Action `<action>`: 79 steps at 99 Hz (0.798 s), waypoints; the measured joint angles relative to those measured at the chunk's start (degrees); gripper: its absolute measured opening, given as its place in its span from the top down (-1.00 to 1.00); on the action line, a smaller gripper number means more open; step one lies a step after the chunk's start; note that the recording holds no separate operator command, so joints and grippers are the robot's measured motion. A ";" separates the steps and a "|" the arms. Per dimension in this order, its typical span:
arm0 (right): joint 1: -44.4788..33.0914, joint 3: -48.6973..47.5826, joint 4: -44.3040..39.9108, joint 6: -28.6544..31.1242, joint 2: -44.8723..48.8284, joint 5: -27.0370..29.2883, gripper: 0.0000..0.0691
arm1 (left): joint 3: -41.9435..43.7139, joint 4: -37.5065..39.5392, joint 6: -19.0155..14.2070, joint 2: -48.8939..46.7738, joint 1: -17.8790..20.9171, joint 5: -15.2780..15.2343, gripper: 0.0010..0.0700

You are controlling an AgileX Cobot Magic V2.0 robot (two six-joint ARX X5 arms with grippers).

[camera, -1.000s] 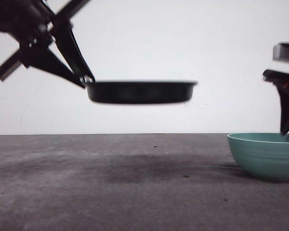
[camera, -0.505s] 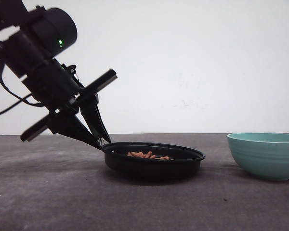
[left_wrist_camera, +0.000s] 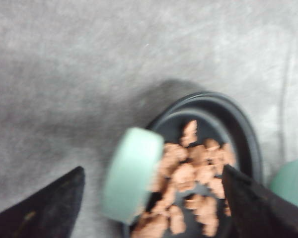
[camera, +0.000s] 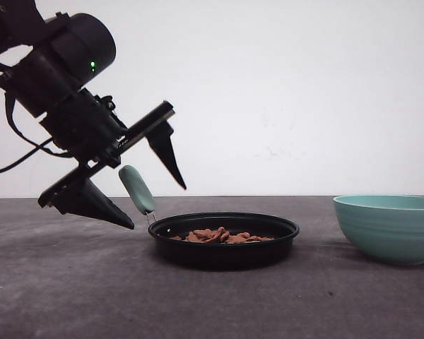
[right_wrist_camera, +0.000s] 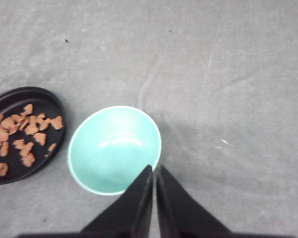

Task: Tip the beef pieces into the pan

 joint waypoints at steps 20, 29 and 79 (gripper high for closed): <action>0.00 0.00 1.14 -3.85 -0.15 2.82 0.97 | 0.00 -2.16 0.59 -11.41 0.02 -4.83 -0.60; 0.00 0.00 2.69 -5.31 -0.85 3.39 0.97 | 0.04 -5.14 2.71 -18.53 0.00 -8.07 -0.45; 0.00 0.02 11.19 -10.40 -7.93 2.75 0.97 | 0.20 -24.79 18.01 -55.58 -0.11 -26.75 0.99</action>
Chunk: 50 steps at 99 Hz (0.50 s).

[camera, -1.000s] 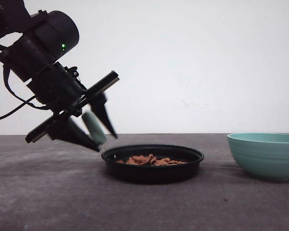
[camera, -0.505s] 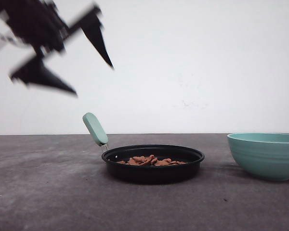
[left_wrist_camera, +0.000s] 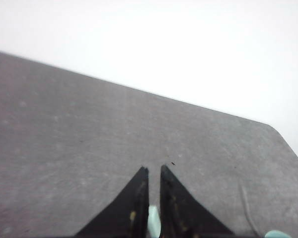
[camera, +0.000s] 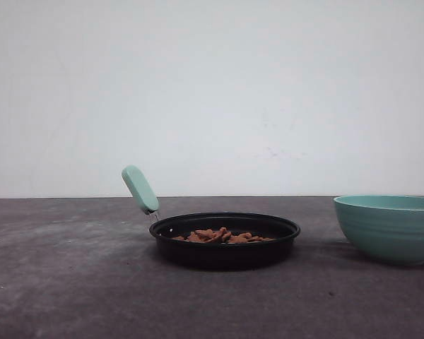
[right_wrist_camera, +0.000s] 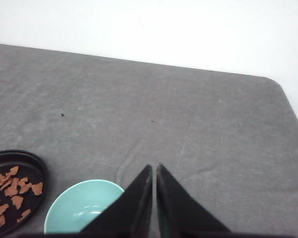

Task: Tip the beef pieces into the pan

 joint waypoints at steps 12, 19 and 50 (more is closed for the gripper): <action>0.11 0.00 0.13 0.02 0.00 0.00 0.97 | 0.00 -4.57 0.52 -3.91 0.00 -0.13 0.99; 0.11 0.00 0.72 0.02 -0.26 0.07 0.97 | 0.00 -7.39 0.79 -5.29 0.00 -0.28 0.99; 0.11 0.00 2.10 0.02 -0.37 0.28 0.97 | 0.00 -12.61 0.96 -7.67 0.00 -0.37 0.99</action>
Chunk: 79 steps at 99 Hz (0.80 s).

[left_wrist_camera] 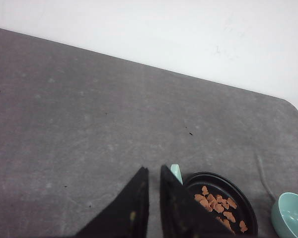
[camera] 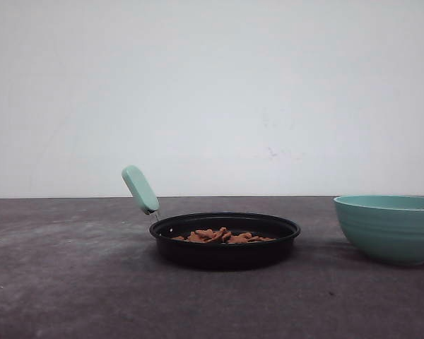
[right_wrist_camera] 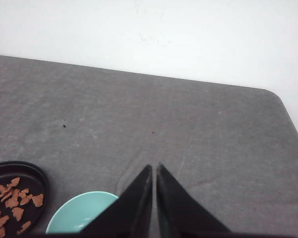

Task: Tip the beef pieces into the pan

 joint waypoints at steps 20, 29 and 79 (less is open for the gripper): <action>0.00 0.00 0.02 0.00 0.00 0.00 0.97 | 0.00 0.00 0.00 0.00 0.00 0.00 0.99; 0.00 0.00 0.00 0.00 0.00 0.02 0.97 | 0.00 0.00 0.00 0.00 0.00 0.00 0.99; -0.17 0.00 0.00 0.00 -4.90 0.09 0.97 | 0.00 0.00 0.00 0.00 0.00 0.00 0.99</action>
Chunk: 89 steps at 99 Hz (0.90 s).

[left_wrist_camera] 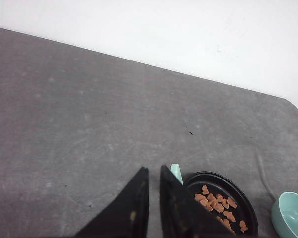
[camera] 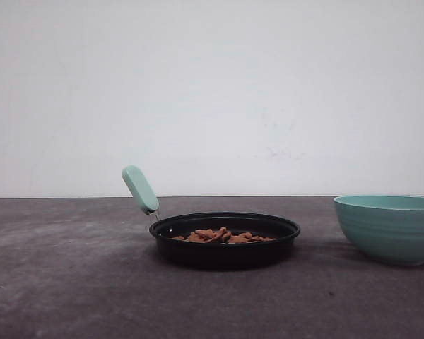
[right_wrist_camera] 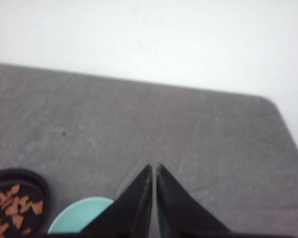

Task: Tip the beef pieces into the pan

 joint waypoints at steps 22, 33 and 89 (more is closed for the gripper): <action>-1.27 0.09 -6.01 0.00 -5.81 2.97 0.97 | 0.00 -0.02 0.00 0.00 0.00 0.00 0.99; -2.36 -4.00 -2.21 0.52 -6.10 3.76 0.97 | 0.00 -0.02 0.00 0.00 0.00 0.00 0.99; -4.02 -38.49 12.09 9.05 -20.98 -3.80 0.97 | 0.00 -0.04 0.00 0.00 0.00 0.00 0.99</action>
